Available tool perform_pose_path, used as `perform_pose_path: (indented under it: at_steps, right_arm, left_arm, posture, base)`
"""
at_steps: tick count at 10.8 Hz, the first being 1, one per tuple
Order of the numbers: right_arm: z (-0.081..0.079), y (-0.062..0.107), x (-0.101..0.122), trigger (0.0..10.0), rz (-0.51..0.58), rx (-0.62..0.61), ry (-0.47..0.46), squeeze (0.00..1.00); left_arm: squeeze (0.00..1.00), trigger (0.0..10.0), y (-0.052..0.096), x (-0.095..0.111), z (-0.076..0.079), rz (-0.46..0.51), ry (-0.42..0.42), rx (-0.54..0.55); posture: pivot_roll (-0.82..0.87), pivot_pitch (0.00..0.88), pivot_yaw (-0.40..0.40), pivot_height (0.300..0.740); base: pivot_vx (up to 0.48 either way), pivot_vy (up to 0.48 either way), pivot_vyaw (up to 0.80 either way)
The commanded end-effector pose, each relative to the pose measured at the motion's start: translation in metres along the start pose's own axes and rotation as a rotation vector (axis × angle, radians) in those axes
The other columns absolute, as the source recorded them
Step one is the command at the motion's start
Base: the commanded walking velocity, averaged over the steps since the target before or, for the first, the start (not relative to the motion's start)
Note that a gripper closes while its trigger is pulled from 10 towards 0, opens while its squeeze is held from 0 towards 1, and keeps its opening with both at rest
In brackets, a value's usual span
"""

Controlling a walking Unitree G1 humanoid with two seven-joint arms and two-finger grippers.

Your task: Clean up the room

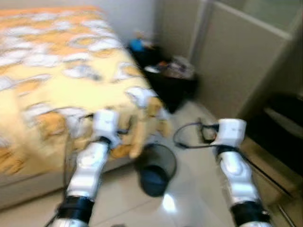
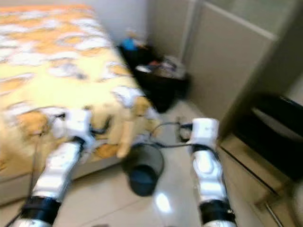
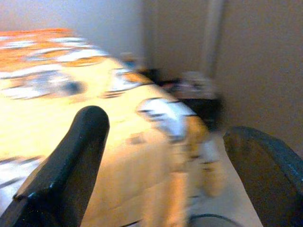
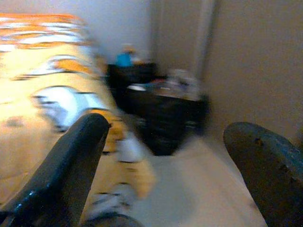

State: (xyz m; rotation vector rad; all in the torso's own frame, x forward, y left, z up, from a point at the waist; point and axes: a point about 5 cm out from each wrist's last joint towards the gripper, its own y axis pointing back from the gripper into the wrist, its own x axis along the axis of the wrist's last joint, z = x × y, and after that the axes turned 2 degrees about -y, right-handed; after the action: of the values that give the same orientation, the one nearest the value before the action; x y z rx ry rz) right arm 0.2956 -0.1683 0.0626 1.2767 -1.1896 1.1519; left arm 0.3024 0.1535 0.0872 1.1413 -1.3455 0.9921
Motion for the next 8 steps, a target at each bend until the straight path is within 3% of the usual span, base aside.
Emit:
perform_pose_path:
  at_steps: [1,5,6,8]
  right_arm:
    - [0.0085,-0.0003,0.001,10.0,0.005,-0.025,-0.004,0.0]
    - [0.0109,0.0005,-0.0015,10.0,-0.001,-0.057,-0.025,0.0]
    - [0.011,0.001,-0.0005,10.0,0.004,-0.051,-0.019,0.0]
    - [0.0149,0.0021,-0.0013,10.0,0.001,-0.059,-0.013,0.0]
  left_arm:
    - [0.0,10.0,-0.0005,0.0,0.0063,-0.001,0.0,-0.005]
    - [0.0,10.0,0.0026,-0.0035,0.0023,-0.022,-0.015,0.014]
    - [0.0,10.0,0.0034,-0.0011,0.0044,0.001,0.03,-0.007]
    - [0.0,10.0,0.0028,-0.001,0.0025,-0.002,0.033,0.008]
  posture:
    - [-0.07,0.0,-0.009,0.725]
    - [-0.07,0.0,-0.012,0.725]
    - [-0.08,0.0,-0.009,0.725]
    - [-0.08,0.0,-0.01,0.725]
  base:
    - [0.0,0.0,0.78]
    - [0.0,0.0,0.77]
    - [0.431,0.0,0.0]
    - [0.431,0.0,0.0]
